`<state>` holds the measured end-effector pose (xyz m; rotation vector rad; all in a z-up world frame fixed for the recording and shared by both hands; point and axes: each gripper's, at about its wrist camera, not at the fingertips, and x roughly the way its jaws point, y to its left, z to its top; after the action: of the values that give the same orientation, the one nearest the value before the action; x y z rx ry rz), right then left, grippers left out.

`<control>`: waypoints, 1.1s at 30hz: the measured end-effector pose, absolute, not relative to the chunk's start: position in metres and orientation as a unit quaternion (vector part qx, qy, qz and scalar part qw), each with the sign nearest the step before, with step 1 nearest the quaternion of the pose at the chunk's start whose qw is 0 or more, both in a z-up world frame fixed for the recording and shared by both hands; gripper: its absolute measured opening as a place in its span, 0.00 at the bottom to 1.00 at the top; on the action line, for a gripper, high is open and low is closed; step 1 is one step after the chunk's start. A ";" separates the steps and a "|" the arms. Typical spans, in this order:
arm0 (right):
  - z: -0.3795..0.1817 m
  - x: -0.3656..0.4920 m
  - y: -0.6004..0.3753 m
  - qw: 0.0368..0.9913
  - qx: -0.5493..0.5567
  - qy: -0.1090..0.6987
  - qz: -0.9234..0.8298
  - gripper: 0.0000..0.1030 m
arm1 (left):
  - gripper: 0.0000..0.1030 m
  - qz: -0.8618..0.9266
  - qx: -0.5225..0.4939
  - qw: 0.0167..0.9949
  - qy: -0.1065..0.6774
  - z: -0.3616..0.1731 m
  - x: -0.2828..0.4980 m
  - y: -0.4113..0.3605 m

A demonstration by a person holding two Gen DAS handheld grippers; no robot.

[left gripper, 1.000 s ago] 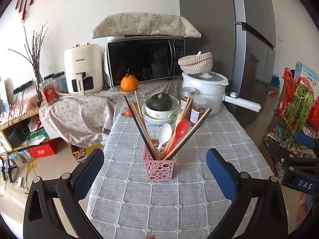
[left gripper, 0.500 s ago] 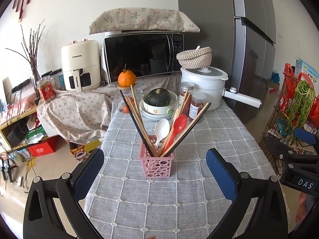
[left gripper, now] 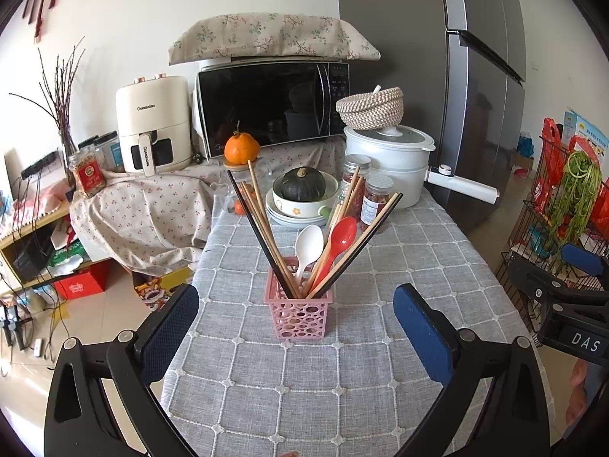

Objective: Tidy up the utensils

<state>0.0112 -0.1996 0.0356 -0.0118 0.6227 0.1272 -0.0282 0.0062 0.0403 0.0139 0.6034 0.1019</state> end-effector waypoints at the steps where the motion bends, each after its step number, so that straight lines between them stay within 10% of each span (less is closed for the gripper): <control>1: 0.036 0.011 -0.199 0.950 -0.005 0.306 0.063 1.00 | 1.00 0.050 0.008 0.953 0.297 0.040 -0.028 0.006; 33: 0.033 0.013 -0.200 0.948 -0.003 0.311 0.062 1.00 | 1.00 0.050 0.010 0.953 0.300 0.040 -0.028 0.005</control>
<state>0.0131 -0.1999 0.0332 -0.0062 0.6327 0.1259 -0.0278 0.0045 0.0404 0.0205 0.6091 0.1013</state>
